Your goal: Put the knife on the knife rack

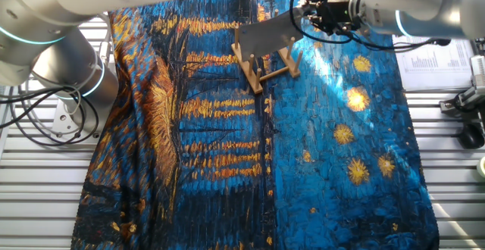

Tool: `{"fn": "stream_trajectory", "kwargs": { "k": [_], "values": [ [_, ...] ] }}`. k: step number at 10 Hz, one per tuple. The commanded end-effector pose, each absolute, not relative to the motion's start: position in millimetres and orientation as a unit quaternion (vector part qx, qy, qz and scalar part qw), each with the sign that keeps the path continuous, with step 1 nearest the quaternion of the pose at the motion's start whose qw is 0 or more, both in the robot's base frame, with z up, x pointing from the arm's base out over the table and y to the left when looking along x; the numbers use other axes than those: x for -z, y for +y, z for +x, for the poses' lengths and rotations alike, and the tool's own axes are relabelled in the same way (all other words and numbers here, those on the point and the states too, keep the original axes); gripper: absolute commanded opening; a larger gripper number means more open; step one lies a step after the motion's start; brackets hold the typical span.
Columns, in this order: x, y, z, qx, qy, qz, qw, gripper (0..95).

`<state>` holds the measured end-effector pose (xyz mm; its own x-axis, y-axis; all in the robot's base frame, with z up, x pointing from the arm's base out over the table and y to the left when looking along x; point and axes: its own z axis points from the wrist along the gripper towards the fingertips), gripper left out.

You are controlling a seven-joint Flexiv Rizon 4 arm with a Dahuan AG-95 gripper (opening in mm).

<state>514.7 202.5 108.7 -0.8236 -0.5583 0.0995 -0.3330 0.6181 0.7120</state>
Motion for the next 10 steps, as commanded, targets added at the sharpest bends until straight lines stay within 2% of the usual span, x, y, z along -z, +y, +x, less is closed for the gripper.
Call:
{"fn": "stream_trajectory", "kwargs": {
  "k": [1,10],
  "values": [
    [-107.3,202.5,514.7,0.360,-0.884,0.252,0.159,0.0],
    [-105.6,200.9,514.9,0.393,-0.866,0.260,0.168,0.0]
  ]
}}
